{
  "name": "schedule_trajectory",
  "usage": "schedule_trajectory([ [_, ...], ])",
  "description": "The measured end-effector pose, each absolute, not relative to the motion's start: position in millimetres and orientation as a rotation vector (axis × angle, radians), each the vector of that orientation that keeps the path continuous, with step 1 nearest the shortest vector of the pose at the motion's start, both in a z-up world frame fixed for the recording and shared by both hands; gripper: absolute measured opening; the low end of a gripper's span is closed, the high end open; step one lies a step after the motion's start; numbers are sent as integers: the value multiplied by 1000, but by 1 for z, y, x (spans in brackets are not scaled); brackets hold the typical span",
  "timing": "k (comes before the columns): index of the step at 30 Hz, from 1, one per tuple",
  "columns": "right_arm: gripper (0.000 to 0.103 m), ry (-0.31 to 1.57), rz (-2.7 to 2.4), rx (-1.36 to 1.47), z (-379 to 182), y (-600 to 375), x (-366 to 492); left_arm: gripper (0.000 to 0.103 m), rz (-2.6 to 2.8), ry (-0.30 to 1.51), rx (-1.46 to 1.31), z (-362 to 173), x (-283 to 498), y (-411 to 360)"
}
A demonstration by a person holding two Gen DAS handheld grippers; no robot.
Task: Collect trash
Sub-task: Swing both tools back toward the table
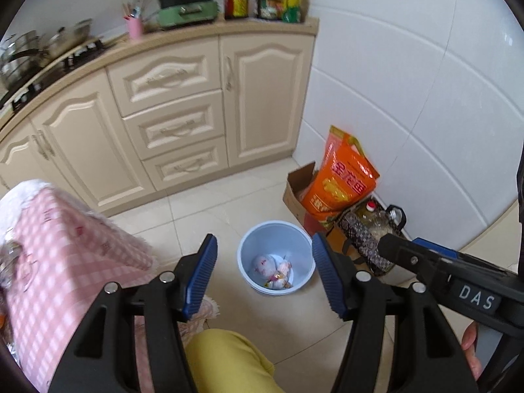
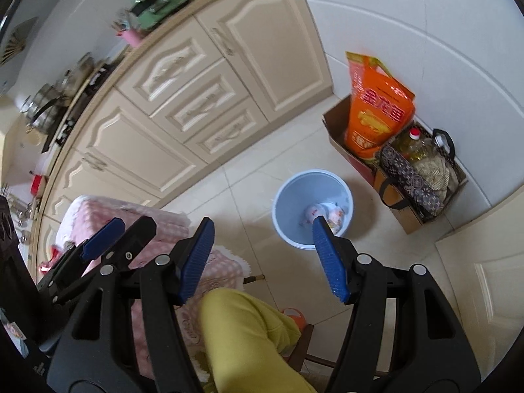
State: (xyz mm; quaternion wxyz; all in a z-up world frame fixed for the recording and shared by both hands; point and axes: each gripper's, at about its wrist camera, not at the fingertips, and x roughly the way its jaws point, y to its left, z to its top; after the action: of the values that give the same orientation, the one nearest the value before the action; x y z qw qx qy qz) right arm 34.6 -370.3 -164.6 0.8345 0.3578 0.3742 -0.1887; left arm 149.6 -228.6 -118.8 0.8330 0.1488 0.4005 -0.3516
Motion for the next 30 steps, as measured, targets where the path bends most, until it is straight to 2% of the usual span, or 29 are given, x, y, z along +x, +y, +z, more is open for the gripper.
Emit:
schedule_trajectory([
  [9, 62, 724, -277, 665, -118, -297, 42, 60, -659, 760, 213, -76, 145, -145],
  [18, 62, 735, -126, 586, -98, -218, 74, 60, -519, 700, 125, -48, 153, -45],
  [30, 62, 799, 43, 465, -92, -117, 124, 62, -327, 710, 48, -48, 172, 76],
])
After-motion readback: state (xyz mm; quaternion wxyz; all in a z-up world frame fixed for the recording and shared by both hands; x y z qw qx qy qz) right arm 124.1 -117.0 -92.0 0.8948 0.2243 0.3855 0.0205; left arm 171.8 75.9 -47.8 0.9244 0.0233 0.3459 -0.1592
